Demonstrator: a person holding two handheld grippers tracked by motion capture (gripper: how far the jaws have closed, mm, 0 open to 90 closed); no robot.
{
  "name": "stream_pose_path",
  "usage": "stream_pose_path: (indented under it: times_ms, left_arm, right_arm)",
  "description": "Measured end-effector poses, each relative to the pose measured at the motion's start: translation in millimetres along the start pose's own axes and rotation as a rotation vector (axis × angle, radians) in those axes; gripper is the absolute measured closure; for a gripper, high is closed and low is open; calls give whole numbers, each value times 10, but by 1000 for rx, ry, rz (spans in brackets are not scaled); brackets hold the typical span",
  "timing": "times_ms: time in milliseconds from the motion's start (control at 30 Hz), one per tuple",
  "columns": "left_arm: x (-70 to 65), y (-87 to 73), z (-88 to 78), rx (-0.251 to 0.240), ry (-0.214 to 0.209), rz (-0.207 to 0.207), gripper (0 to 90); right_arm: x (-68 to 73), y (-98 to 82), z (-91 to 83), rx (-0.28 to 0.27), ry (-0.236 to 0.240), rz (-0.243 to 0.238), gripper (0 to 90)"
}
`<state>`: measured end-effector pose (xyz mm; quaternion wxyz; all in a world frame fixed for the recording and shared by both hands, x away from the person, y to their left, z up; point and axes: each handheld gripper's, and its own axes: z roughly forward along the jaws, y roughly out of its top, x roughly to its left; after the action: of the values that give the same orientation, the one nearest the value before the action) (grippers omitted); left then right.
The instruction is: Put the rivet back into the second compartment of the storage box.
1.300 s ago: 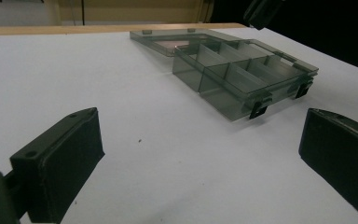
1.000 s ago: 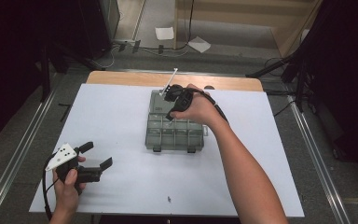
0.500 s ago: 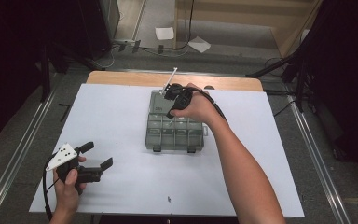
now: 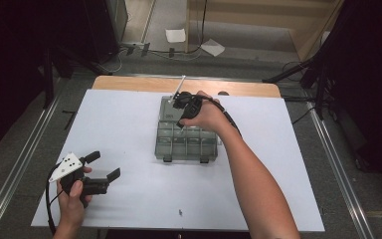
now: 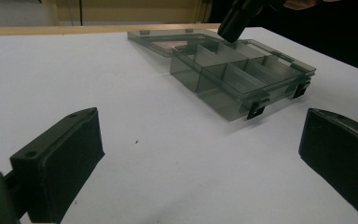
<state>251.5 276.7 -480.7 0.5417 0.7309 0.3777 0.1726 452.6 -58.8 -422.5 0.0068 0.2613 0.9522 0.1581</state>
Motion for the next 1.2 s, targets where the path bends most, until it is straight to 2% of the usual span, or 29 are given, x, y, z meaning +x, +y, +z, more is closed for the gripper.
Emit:
stream_pose_path:
  times_ms: [567,867,1033,1200]
  left_arm:
    - [-8,3,-2,-1,-2,-2,0]
    - [-8,1,2,-2,-6,2,0]
    - [-14,3,4,3,-5,5,0]
    - [-13,5,1,5,-4,6,0]
  right_arm:
    - [36,30,155,29,-12,-9,834]
    - [25,20,129,35,-25,-16,823]
    - [29,3,82,29,-18,-19,721]
    - [37,-31,39,7,7,-20,547]
